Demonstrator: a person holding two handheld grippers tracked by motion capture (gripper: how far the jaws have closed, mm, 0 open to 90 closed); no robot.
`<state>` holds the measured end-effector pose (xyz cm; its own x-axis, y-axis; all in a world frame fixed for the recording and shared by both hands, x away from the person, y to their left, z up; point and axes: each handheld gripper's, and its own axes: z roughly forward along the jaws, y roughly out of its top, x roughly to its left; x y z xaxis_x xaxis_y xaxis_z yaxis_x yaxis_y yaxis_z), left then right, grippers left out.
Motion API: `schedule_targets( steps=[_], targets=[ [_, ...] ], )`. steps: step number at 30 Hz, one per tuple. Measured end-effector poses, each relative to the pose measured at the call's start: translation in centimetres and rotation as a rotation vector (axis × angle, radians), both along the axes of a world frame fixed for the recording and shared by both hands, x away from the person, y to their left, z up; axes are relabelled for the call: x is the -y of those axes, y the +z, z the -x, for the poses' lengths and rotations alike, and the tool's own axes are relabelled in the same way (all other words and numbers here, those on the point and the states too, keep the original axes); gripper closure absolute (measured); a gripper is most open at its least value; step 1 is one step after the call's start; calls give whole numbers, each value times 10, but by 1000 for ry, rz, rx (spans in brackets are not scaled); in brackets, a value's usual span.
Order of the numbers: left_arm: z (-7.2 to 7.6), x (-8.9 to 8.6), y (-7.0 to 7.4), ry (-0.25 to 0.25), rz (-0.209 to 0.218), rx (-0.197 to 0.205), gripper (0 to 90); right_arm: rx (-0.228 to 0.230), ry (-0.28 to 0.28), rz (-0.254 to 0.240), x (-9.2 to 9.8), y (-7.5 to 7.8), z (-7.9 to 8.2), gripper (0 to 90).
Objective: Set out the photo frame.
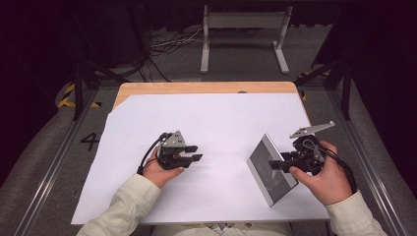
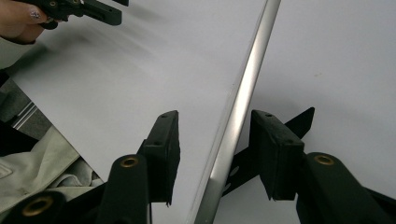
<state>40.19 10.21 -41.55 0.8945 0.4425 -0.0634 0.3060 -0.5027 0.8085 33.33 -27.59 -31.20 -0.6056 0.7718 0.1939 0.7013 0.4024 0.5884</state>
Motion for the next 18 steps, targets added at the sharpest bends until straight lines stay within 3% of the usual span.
schedule_targets(
  steps=[18],
  targets=[
    [1,2,-1,-16,-4,-14,652,-25,14,22,-5,-6,0,590]
  ],
)
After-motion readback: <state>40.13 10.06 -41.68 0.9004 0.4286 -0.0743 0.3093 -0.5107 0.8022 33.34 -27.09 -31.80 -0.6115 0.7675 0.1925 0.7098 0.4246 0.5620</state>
